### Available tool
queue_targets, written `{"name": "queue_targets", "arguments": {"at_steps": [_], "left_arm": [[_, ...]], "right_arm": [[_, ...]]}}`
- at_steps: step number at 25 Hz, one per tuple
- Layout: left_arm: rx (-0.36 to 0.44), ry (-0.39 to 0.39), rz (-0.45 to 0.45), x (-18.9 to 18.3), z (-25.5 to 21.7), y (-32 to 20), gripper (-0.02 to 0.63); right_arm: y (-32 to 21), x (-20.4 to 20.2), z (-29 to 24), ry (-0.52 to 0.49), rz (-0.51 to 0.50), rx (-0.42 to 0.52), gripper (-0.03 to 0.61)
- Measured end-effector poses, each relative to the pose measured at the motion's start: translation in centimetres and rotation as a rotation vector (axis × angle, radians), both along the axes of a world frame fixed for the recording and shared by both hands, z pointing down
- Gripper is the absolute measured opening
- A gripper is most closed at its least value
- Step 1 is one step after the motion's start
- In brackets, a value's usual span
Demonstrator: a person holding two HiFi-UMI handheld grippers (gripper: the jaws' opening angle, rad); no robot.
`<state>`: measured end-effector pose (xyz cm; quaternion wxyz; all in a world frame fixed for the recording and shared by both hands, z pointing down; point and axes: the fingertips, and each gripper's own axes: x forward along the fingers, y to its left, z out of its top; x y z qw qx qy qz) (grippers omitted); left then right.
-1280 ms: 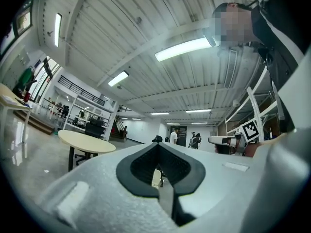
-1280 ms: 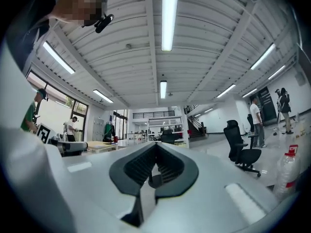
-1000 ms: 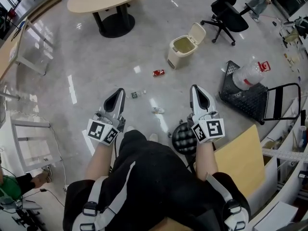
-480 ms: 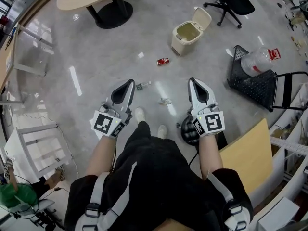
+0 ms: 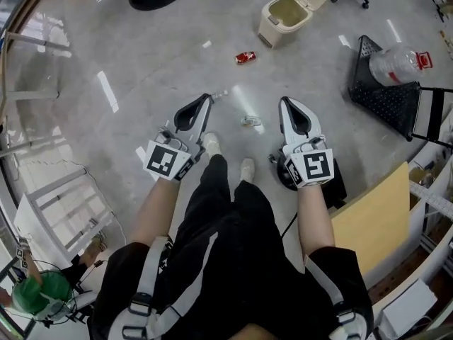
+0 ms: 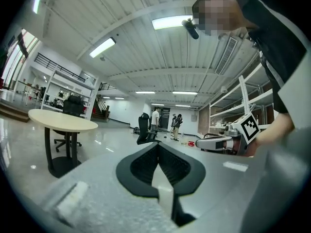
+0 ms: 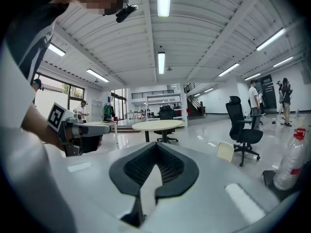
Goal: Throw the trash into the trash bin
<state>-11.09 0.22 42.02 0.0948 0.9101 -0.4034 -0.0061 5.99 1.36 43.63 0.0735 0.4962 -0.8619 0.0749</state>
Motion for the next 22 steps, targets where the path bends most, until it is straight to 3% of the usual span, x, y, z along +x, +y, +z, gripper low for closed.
{"name": "queue_targets", "arguments": {"at_steps": [8, 12, 18, 22], "left_arm": [[-0.035, -0.059, 0.103, -0.3, 6.4, -1.9, 0.000], [-0.053, -0.079, 0.097, -0.6, 10.1, -1.4, 0.000], [-0.053, -0.014, 0.112, 1.0, 17.4, -0.7, 0.000], [-0.056, -0.021, 0.126, 0.6, 23.6, -1.2, 0.000]], "right_arm": [[-0.9, -0.9, 8.1, 0.035, -0.002, -0.101, 0.006], [-1.0, -1.8, 12.6, 0.045, -0.053, -0.134, 0.006], [0.4, -3.8, 22.4, 0.174, -0.193, -0.174, 0.006], [0.8, -5.4, 28.3, 0.182, -0.253, -0.169, 0.006]]}}
